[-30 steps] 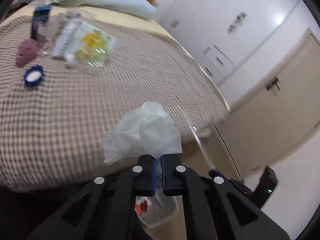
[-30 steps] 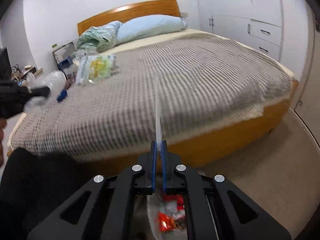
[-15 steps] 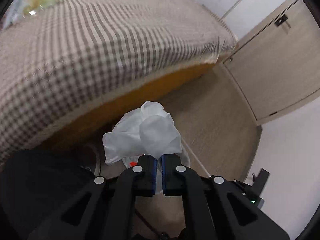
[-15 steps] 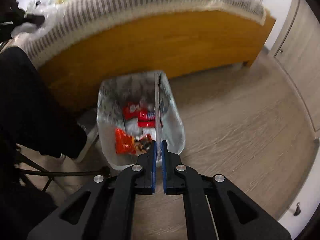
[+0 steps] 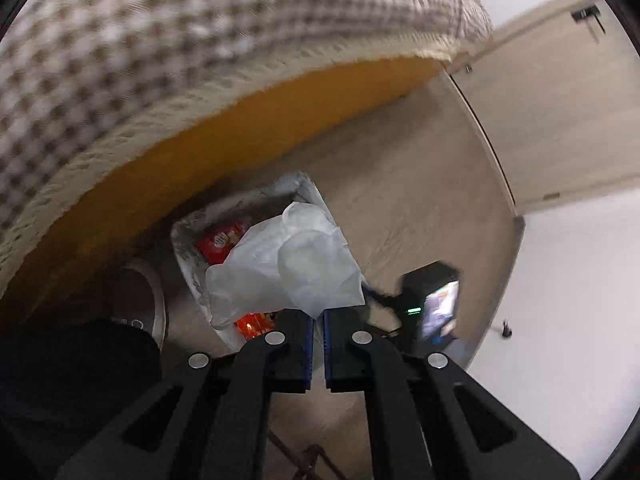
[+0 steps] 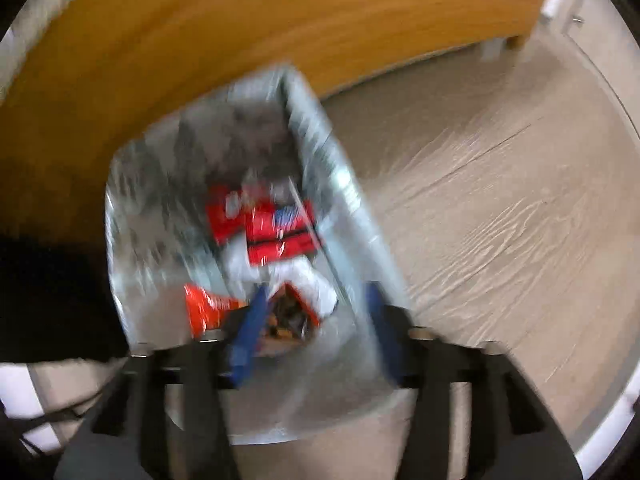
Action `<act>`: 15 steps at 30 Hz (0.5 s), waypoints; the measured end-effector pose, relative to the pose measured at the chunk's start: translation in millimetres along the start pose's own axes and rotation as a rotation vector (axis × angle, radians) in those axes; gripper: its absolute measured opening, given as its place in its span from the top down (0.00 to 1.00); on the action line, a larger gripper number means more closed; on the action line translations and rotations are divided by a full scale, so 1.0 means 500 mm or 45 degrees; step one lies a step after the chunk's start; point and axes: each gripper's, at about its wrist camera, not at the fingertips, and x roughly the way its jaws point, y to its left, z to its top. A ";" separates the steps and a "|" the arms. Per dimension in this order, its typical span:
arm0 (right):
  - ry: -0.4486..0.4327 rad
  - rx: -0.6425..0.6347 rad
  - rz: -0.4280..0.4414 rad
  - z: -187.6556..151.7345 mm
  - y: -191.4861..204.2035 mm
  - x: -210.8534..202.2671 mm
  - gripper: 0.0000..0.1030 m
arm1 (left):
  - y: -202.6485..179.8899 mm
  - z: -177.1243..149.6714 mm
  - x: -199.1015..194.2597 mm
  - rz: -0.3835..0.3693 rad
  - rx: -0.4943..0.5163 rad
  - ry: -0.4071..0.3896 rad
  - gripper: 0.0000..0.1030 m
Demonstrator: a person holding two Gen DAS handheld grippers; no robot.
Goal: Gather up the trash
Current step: 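Carry the white plastic bag with the left tool into the wastebasket and open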
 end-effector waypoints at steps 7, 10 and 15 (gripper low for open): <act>-0.174 0.321 0.045 -0.043 -0.134 -0.138 0.41 | -0.041 0.015 0.143 0.114 0.185 0.337 0.99; -0.193 0.463 0.055 -0.069 -0.192 -0.178 0.41 | -0.073 0.013 0.218 0.114 0.310 0.451 0.99; -0.225 0.520 0.048 -0.085 -0.226 -0.213 0.42 | -0.115 -0.017 0.381 0.168 0.414 0.631 0.42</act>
